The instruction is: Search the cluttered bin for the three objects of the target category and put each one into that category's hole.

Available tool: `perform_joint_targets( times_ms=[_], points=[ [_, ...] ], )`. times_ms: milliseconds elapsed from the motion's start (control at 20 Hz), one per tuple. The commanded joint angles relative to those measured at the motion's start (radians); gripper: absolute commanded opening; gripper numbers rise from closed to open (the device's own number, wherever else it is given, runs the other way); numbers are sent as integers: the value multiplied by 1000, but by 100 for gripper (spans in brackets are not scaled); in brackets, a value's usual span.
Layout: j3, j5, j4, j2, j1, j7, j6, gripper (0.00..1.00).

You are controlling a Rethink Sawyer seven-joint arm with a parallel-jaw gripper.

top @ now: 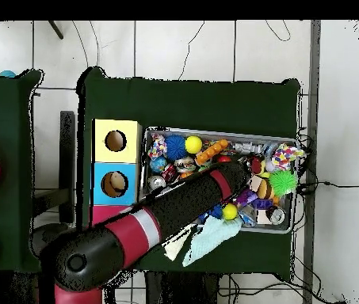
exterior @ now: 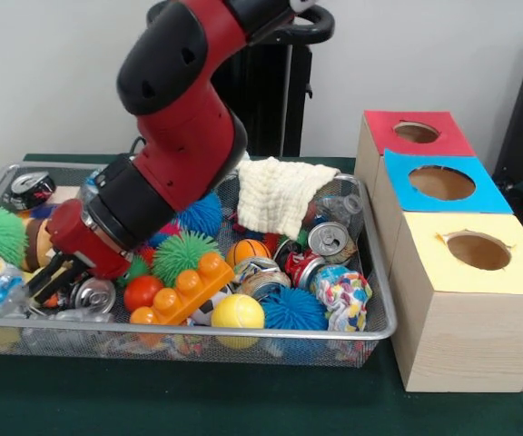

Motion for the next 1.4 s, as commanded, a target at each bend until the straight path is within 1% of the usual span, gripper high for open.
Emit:
perform_joint_targets(
  times_ms=[50,100,150,200,250,300,350,400,450,650,900,1000,1150,1400],
  points=[
    [418,-239,128,-175,-140,4,-83,0],
    [442,-267,141,-197,-150,13,-95,0],
    [515,-330,175,-258,-191,24,-118,0],
    [567,-372,194,-297,-223,35,-122,0],
    [681,-464,238,-378,-298,50,-130,0],
    [731,-513,260,-415,-332,63,-135,0],
    [828,-605,306,-483,-404,84,-135,0],
    [868,-646,329,-513,-433,93,-132,0],
    [910,-703,362,-555,-465,116,-140,0],
    [984,-799,450,-654,-529,155,-155,0],
    [1068,-863,545,-762,-600,166,-150,0],
    [1064,-866,575,-795,-605,165,-171,0],
    [1037,-855,605,-825,-595,152,-205,0],
    [1040,-859,646,-870,-606,143,-220,0]
  ],
)
